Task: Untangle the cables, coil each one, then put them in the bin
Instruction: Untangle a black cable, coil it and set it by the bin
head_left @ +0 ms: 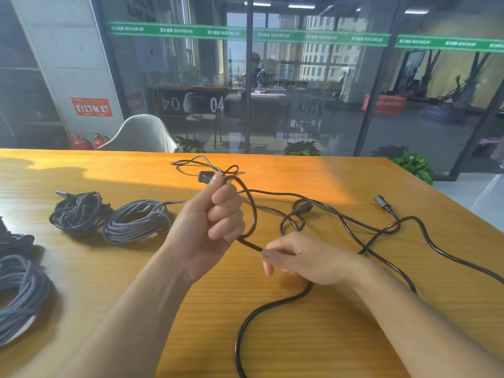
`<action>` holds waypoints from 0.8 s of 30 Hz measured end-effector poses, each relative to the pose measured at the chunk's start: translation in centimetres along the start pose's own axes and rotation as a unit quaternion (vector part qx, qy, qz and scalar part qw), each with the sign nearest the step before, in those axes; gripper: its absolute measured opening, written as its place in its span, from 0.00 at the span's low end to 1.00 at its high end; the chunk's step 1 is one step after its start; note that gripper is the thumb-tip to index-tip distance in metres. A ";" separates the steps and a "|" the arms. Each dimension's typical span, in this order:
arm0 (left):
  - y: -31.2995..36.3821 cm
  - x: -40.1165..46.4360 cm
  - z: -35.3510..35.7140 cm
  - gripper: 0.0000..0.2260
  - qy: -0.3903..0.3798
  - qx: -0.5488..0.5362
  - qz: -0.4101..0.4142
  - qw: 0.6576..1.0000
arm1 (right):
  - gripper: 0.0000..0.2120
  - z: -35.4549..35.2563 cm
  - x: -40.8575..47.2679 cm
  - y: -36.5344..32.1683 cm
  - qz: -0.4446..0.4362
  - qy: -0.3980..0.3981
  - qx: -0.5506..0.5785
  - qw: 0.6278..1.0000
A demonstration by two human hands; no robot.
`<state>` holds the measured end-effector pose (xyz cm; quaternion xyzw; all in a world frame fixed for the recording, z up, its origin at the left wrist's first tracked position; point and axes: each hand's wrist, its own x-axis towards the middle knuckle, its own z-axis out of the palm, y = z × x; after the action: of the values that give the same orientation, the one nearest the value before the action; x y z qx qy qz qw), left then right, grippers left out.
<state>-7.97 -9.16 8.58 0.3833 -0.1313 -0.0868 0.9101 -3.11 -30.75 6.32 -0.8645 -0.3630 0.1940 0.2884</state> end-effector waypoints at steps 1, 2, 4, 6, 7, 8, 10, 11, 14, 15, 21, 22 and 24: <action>0.0 0.0 0.0 0.20 -0.029 0.016 -0.019 0.999 | 0.25 -0.3 0.0 0.4 0.011 0.006 -0.008 1.000; -0.1 0.0 0.0 0.20 -0.053 0.033 -0.037 0.997 | 0.26 -0.6 -0.1 0.8 0.025 0.017 -0.018 0.999; -0.2 -0.1 0.0 0.20 -0.076 0.069 -0.069 0.992 | 0.25 -1.6 -0.4 1.8 0.055 0.039 -0.029 0.997; -0.2 -0.1 0.0 0.20 -0.081 0.096 -0.092 0.988 | 0.21 -2.9 -1.0 2.7 0.079 0.056 -0.038 0.995; -0.2 -0.1 0.0 0.20 -0.081 0.106 -0.103 0.986 | 0.17 -3.5 -1.3 3.2 0.089 0.066 -0.039 0.993; -0.3 -0.1 0.1 0.20 -0.081 0.115 -0.113 0.984 | 0.14 -4.0 -1.8 3.5 0.100 0.075 -0.037 0.991; -0.4 -0.1 0.2 0.20 -0.082 0.142 -0.129 0.978 | 0.10 -4.8 -2.5 4.0 0.124 0.098 -0.050 0.986; -0.6 -0.1 0.4 0.20 -0.083 0.165 -0.132 0.974 | 0.10 -5.1 -2.6 4.1 0.142 0.115 -0.078 0.980; -1.6 0.0 1.0 0.20 -0.079 0.268 -0.130 0.952 | 0.21 -5.2 -2.5 3.2 0.193 0.253 -0.213 0.924; -2.0 0.0 1.1 0.20 -0.073 0.303 -0.126 0.942 | 0.24 -4.9 -2.3 2.6 0.185 0.330 -0.255 0.890; -3.4 0.1 1.5 0.23 -0.019 0.462 -0.090 0.882 | 0.20 -1.7 -0.5 0.3 -0.033 0.522 -0.136 0.841; -3.6 0.2 1.6 0.22 -0.001 0.470 -0.084 0.879 | 0.17 -1.1 -0.3 0.0 -0.057 0.505 -0.082 0.857; -3.9 0.4 1.5 0.22 0.042 0.468 -0.066 0.880 | 0.11 -0.4 0.0 -0.9 -0.084 0.452 0.006 0.888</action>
<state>-8.25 -12.97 6.80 0.7756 -0.0931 -0.0592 0.6215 -3.35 -30.39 7.19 -0.8233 -0.2631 -0.2403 0.4419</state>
